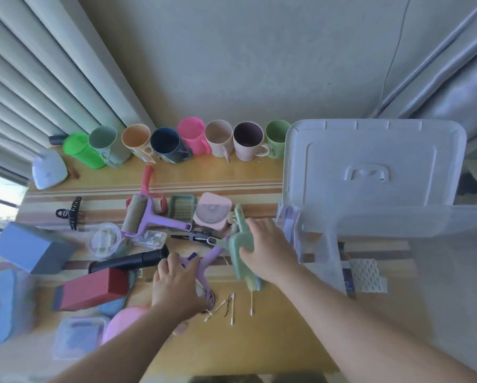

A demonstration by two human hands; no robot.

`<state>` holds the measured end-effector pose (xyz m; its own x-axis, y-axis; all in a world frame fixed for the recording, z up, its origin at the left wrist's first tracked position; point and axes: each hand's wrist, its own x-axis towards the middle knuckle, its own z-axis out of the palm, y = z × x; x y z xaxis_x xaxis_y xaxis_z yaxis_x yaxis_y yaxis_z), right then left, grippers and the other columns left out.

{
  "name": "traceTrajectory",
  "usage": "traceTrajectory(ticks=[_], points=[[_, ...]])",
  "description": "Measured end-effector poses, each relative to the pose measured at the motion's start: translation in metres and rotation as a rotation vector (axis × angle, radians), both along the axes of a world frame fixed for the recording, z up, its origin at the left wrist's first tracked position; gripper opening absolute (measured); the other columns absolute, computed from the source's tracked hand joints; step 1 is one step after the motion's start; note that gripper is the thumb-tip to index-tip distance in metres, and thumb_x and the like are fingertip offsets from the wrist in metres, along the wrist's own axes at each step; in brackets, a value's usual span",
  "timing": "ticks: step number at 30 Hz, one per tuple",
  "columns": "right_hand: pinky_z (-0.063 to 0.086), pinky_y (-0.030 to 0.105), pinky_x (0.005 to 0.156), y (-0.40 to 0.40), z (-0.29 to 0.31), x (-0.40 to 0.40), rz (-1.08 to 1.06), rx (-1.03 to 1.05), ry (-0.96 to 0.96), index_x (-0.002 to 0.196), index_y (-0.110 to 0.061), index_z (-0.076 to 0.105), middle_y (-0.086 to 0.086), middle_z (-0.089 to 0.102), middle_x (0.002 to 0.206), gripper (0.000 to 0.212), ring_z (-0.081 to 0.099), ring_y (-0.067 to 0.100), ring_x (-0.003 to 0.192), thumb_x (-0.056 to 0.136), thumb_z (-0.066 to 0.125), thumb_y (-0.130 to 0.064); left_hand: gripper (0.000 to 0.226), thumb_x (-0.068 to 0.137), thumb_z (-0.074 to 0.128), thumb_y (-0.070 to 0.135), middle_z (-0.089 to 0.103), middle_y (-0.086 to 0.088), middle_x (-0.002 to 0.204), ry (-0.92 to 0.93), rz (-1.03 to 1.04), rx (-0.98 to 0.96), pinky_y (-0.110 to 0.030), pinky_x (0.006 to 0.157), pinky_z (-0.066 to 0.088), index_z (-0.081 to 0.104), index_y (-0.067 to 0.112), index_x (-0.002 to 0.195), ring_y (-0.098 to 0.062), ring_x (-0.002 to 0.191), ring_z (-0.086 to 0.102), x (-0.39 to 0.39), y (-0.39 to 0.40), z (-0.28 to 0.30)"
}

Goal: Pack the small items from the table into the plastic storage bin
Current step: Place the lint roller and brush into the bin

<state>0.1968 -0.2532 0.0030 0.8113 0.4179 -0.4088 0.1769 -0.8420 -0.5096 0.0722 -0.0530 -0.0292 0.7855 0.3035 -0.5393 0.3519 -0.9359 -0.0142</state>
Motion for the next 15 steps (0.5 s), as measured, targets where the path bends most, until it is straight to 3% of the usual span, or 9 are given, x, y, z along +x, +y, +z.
traceTrajectory(ticks=[4, 6, 9, 12, 13, 15], points=[[0.051, 0.04, 0.075, 0.038, -0.051, 0.018, -0.106, -0.212, 0.046, 0.141, -0.025, 0.043, 0.007, 0.053, 0.126, 0.066, 0.059, 0.035, 0.11, 0.089, 0.056, -0.065, 0.092, 0.049, 0.068, 0.052, 0.026, -0.009, 0.144, -0.12, 0.032, -0.043, -0.05, 0.105, 0.041, 0.041, 0.033, 0.134, -0.04, 0.131, 0.032, -0.041, 0.038, 0.012], [0.051, 0.04, 0.079, 0.048, -0.063, 0.021, -0.106, -0.236, 0.003, 0.139, -0.027, 0.042, 0.004, 0.058, 0.124, 0.075, 0.06, 0.033, 0.105, 0.081, 0.06, -0.071, 0.086, 0.046, 0.067, 0.052, 0.031, -0.011, 0.142, -0.183, 0.018, -0.088, -0.053, 0.105, 0.041, 0.045, 0.026, 0.125, -0.043, 0.13, 0.038, -0.056, 0.054, 0.011], [0.051, 0.043, 0.083, 0.053, -0.066, 0.024, -0.159, -0.194, 0.027, 0.132, -0.029, 0.041, -0.001, 0.058, 0.121, 0.074, 0.057, 0.034, 0.111, 0.072, 0.072, -0.061, 0.077, 0.047, 0.068, 0.059, 0.037, -0.013, 0.142, -0.216, -0.016, -0.131, -0.051, 0.112, 0.033, 0.042, 0.022, 0.108, -0.038, 0.137, 0.036, -0.063, 0.067, 0.014], [0.055, 0.042, 0.083, 0.046, -0.061, 0.022, -0.311, -0.064, 0.226, 0.148, -0.039, 0.026, -0.007, 0.057, 0.12, 0.099, 0.061, 0.029, 0.11, 0.064, 0.079, -0.045, 0.081, 0.05, 0.076, 0.058, 0.033, 0.005, 0.139, -0.212, 0.025, -0.253, -0.039, 0.116, 0.025, 0.039, 0.026, 0.114, -0.023, 0.132, 0.033, -0.055, 0.067, 0.026], [0.055, 0.04, 0.081, 0.042, -0.059, 0.02, -0.356, -0.025, 0.291, 0.148, -0.041, 0.029, -0.01, 0.056, 0.118, 0.097, 0.062, 0.026, 0.107, 0.064, 0.079, -0.042, 0.082, 0.051, 0.078, 0.057, 0.034, 0.01, 0.132, -0.214, 0.045, -0.318, -0.036, 0.113, 0.027, 0.039, 0.027, 0.116, -0.018, 0.124, 0.034, -0.05, 0.064, 0.03], [0.058, 0.037, 0.079, 0.03, -0.054, 0.015, -0.443, 0.067, 0.376, 0.132, -0.039, 0.052, -0.01, 0.065, 0.111, 0.069, 0.065, 0.019, 0.096, 0.068, 0.079, -0.034, 0.078, 0.053, 0.081, 0.057, 0.037, 0.014, 0.117, -0.195, 0.109, -0.443, -0.032, 0.1, 0.038, 0.039, 0.031, 0.113, -0.013, 0.11, 0.039, -0.038, 0.056, 0.042]])
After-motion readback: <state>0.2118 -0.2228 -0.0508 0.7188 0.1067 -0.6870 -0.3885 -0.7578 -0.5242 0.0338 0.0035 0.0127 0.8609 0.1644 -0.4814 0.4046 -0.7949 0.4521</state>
